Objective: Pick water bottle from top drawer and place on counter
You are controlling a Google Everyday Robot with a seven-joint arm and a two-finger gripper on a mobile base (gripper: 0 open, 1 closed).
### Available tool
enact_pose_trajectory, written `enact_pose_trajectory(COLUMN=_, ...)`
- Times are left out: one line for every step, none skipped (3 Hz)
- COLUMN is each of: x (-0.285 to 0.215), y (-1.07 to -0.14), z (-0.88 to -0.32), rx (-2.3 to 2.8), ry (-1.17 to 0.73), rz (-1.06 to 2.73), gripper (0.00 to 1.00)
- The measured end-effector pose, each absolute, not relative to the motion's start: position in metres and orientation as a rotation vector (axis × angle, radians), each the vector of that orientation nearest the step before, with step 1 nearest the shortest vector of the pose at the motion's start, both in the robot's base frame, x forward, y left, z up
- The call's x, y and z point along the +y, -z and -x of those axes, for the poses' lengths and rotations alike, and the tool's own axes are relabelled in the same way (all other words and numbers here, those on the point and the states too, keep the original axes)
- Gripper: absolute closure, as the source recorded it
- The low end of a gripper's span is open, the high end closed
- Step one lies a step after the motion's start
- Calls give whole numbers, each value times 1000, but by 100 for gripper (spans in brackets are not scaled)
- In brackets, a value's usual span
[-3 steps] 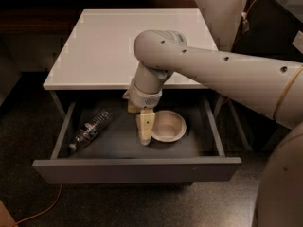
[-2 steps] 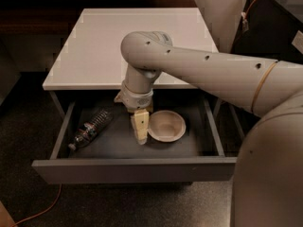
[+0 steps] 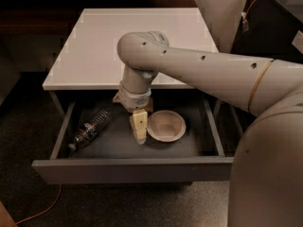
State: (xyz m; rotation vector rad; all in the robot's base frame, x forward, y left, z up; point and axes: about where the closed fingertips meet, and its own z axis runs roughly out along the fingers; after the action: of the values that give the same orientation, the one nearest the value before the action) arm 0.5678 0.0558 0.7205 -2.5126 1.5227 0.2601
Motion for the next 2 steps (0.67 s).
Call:
enact_pose_trajectory(x=70, y=-725, z=-580, rx=1443, ry=-167, rz=2557, gripper=0)
enact_pose_trajectory(x=88, y=-733, z=-591, rx=1354, ry=-74, rz=2612, gripper=0)
